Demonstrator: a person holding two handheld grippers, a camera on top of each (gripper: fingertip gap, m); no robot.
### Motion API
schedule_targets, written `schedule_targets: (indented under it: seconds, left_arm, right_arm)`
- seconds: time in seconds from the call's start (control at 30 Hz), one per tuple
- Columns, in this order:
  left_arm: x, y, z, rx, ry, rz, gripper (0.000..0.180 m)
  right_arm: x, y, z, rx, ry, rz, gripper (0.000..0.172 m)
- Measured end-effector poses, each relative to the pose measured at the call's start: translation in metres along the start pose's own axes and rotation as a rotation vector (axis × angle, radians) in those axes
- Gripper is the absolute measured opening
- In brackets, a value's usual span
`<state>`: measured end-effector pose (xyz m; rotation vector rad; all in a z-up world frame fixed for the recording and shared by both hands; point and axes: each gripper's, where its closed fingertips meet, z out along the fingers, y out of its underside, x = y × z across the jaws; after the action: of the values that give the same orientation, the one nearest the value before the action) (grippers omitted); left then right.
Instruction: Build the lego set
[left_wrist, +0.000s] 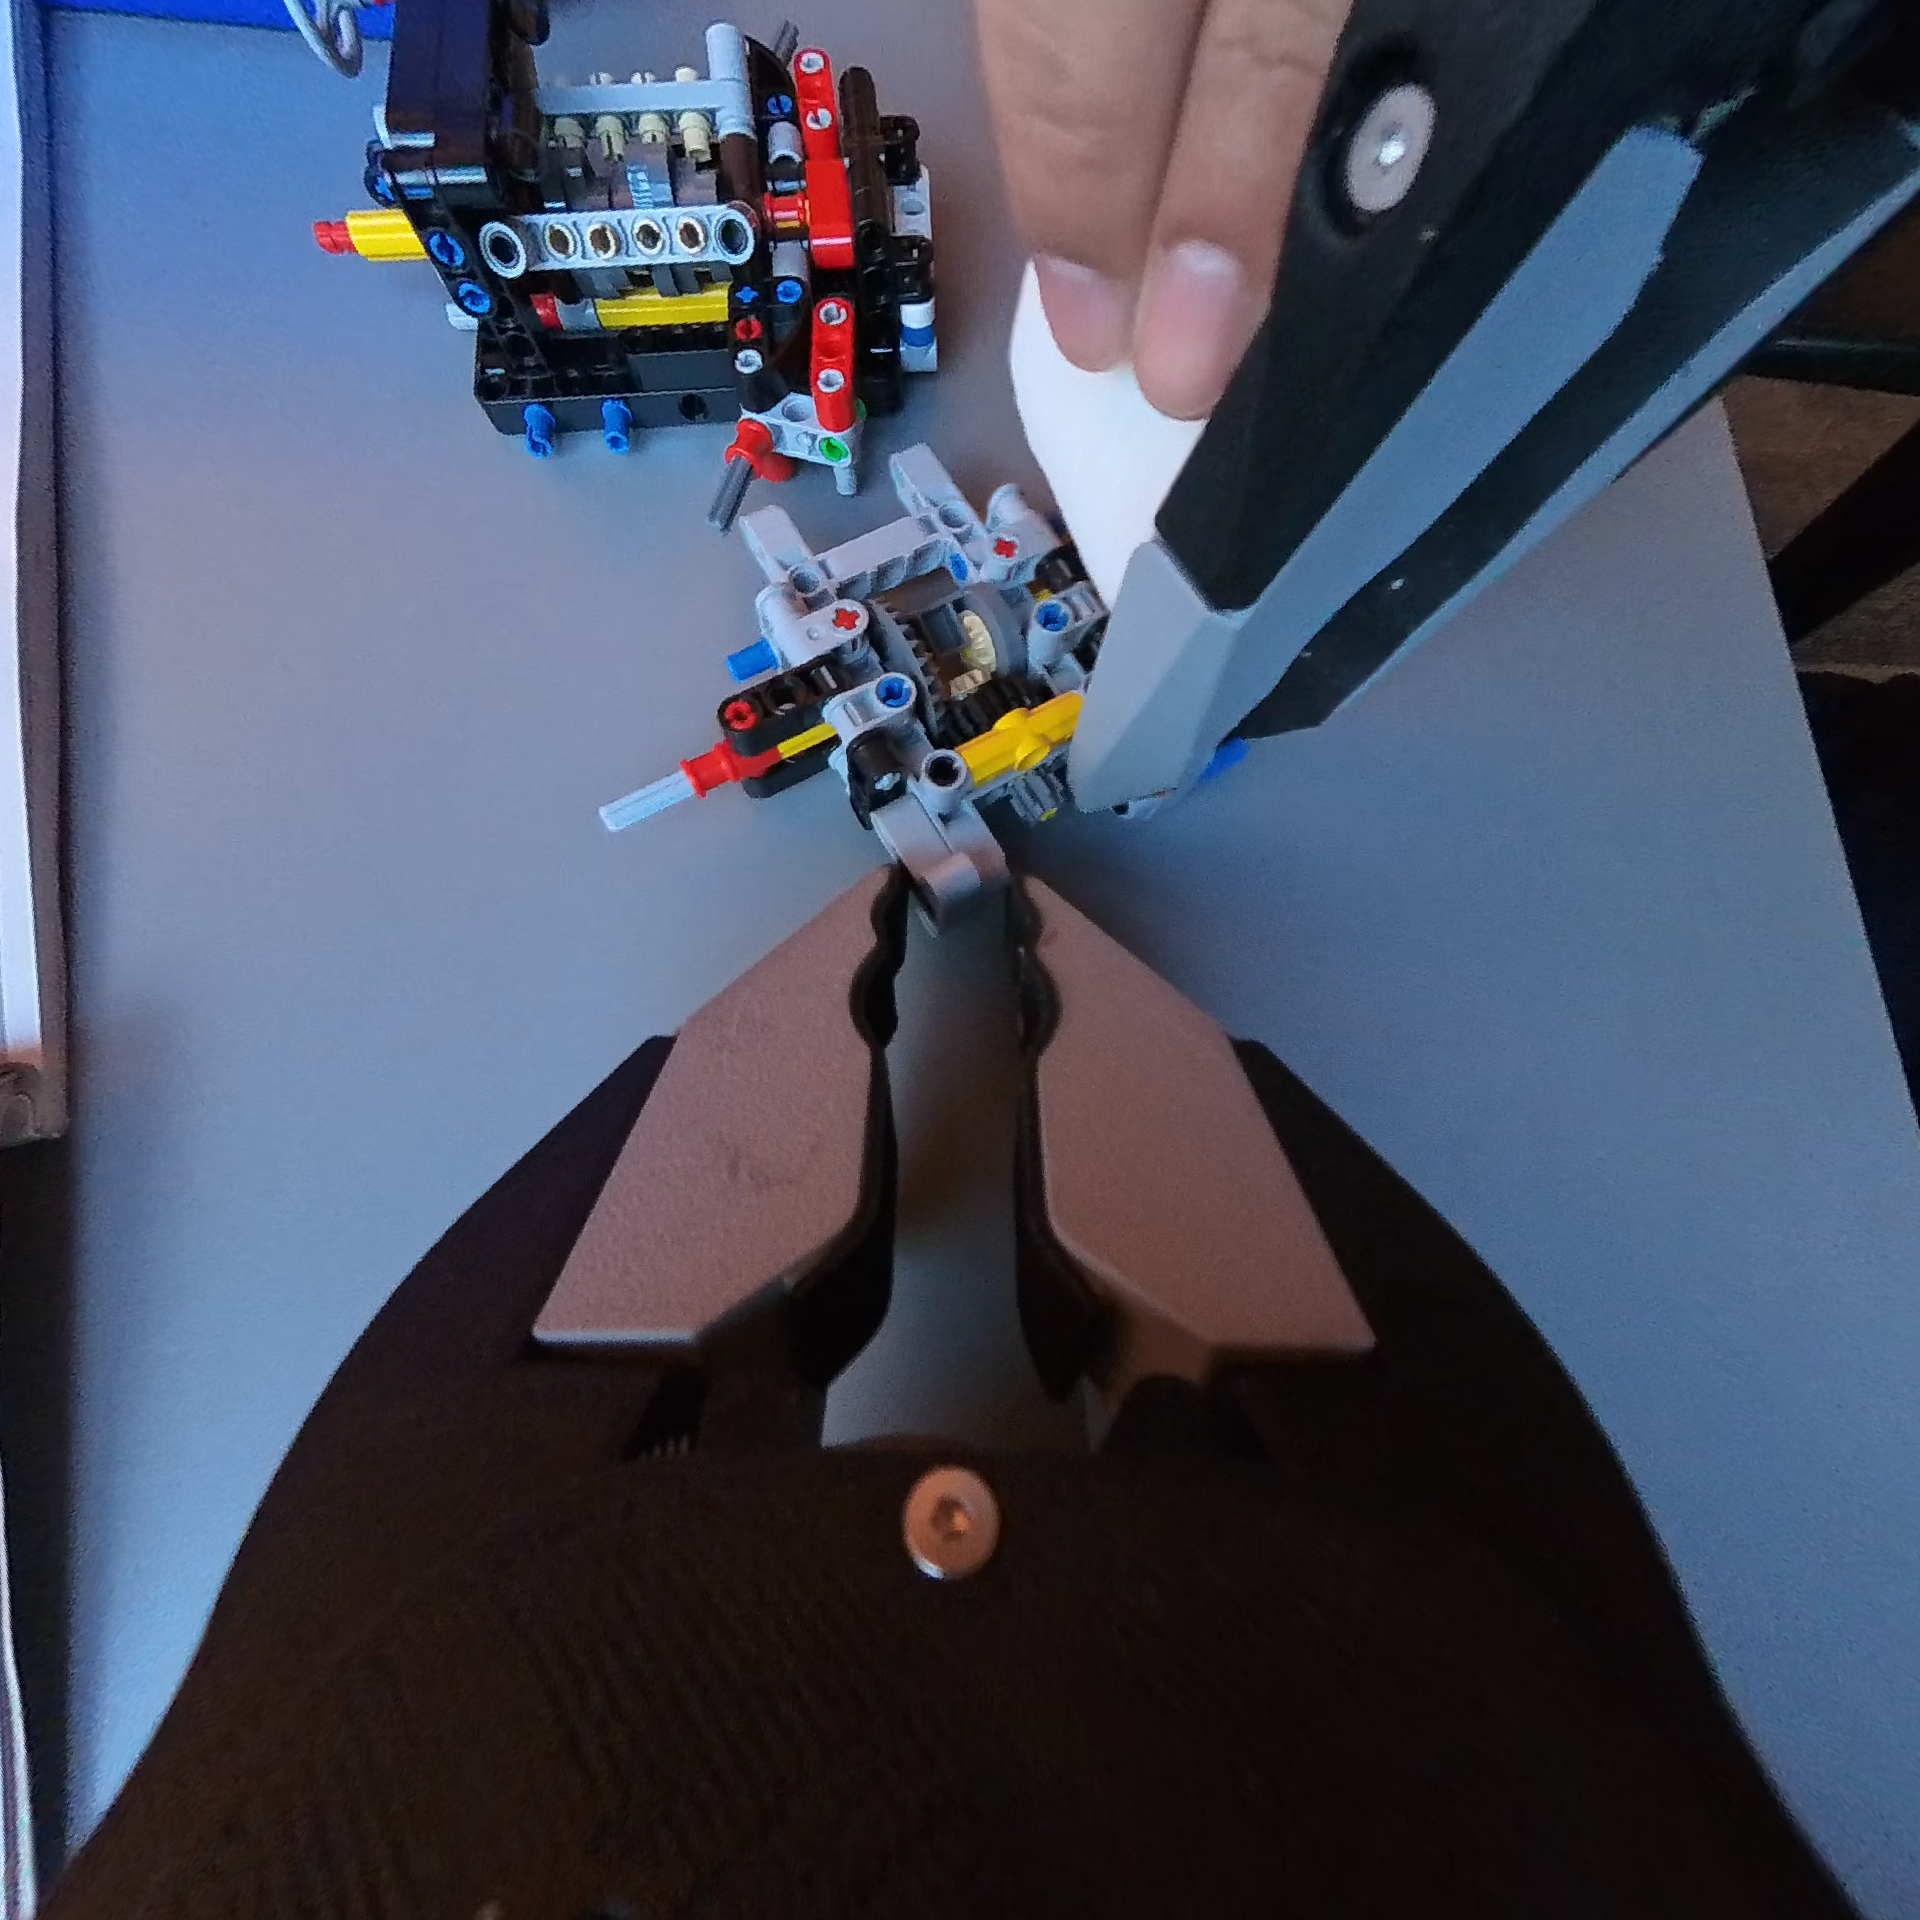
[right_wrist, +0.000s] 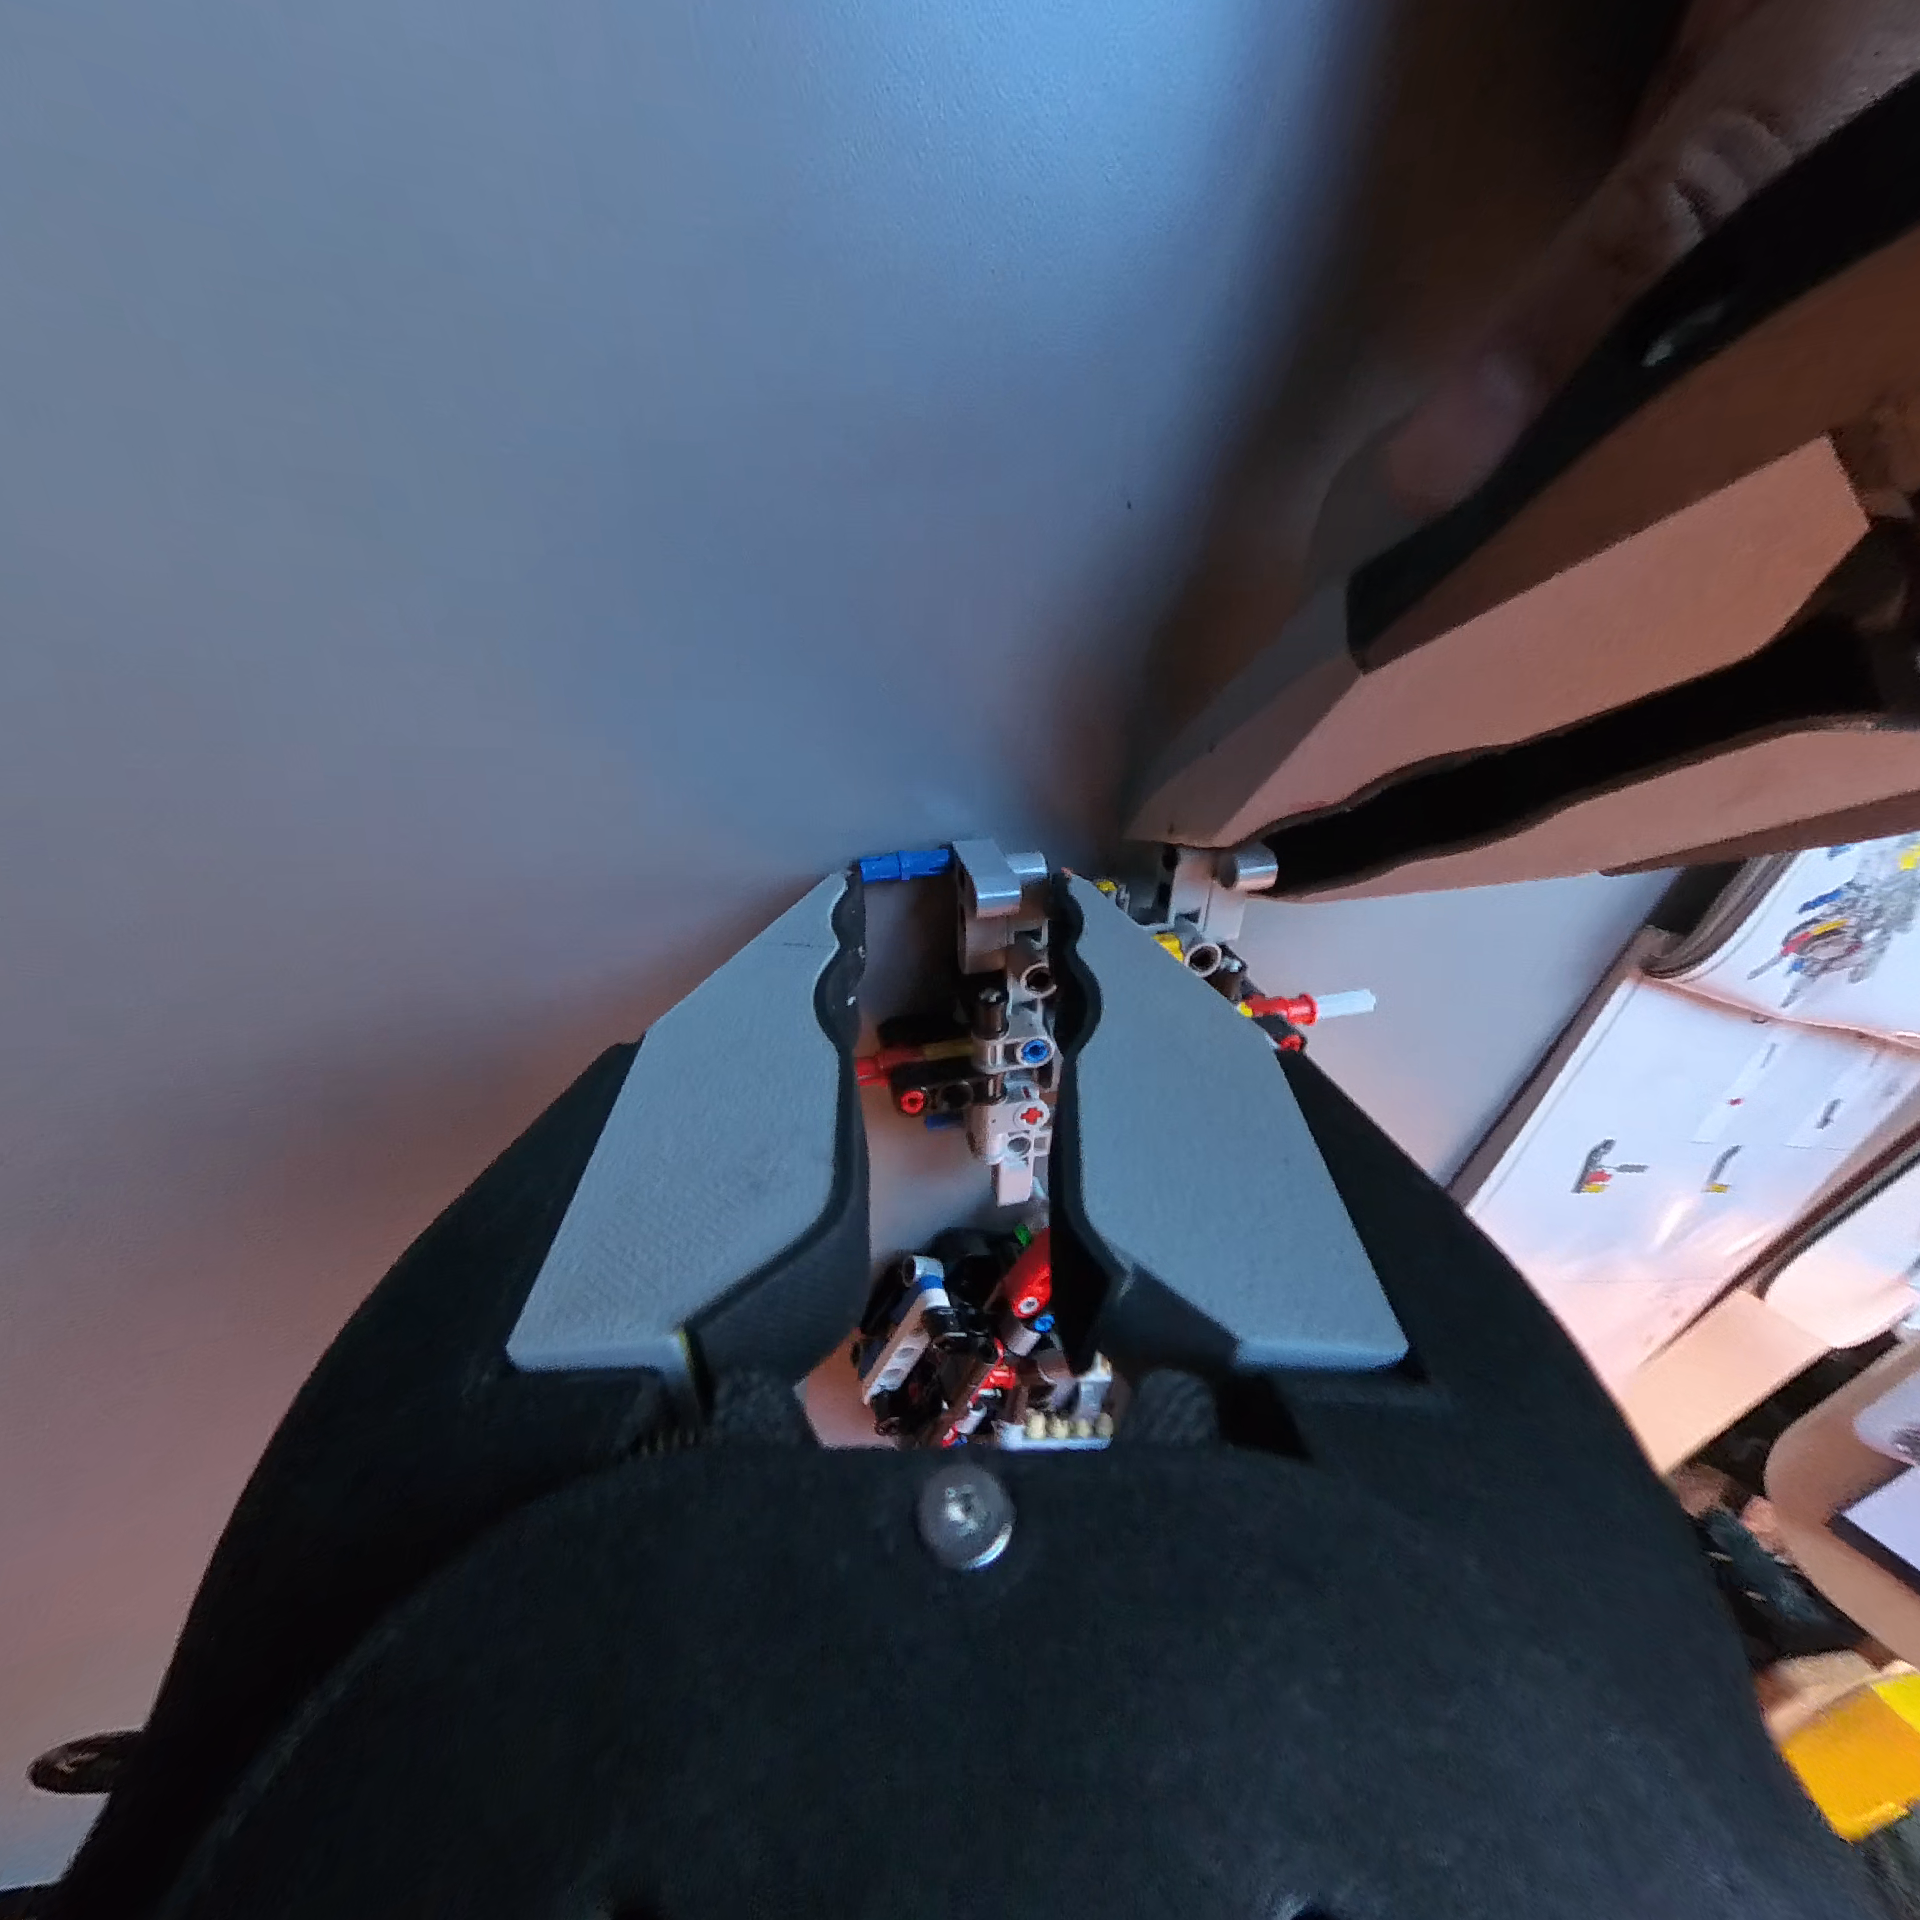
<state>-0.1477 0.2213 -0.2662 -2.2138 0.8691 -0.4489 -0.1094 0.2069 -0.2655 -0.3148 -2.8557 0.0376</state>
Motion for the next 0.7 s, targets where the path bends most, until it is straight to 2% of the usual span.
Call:
schedule_targets:
  seconds: [0.47, 0.7]
  left_arm:
    - [-0.0002, -0.0003, 0.0003, 0.003, -0.001, -0.014, 0.016]
    - [-0.0004, -0.0003, 0.0005, 0.002, -0.006, -0.022, 0.015]
  right_arm:
    - [0.0002, -0.0015, 0.0, -0.015, 0.018, -0.019, 0.031]
    - [0.0009, -0.0012, 0.001, -0.01, -0.011, 0.029, 0.03]
